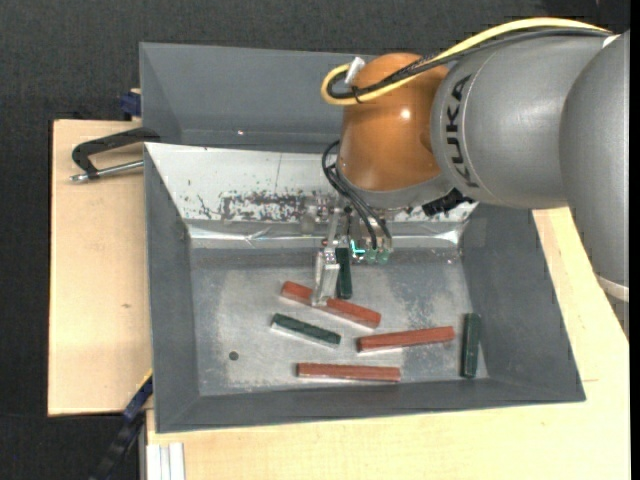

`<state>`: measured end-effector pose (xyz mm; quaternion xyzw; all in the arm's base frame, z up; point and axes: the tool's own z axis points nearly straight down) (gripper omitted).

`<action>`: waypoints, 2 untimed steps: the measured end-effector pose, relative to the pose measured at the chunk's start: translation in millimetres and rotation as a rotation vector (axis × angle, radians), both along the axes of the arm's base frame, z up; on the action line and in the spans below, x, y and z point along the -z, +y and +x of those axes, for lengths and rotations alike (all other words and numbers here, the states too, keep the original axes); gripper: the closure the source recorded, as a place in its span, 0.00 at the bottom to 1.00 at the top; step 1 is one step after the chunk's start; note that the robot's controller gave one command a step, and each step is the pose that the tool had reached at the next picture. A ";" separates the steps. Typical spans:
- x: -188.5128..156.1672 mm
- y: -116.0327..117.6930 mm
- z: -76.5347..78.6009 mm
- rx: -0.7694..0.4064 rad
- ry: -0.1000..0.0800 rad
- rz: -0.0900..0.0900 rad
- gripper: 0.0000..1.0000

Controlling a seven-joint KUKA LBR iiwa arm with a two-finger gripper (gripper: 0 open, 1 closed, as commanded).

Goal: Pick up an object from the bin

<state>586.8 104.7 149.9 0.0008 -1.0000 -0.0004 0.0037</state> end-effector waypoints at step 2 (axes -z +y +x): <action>62.7 -23.5 -5.8 -0.003 -0.013 0.001 0.00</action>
Offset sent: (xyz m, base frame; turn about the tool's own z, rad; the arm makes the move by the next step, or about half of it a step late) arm -0.0096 -0.0301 -0.0799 -0.0028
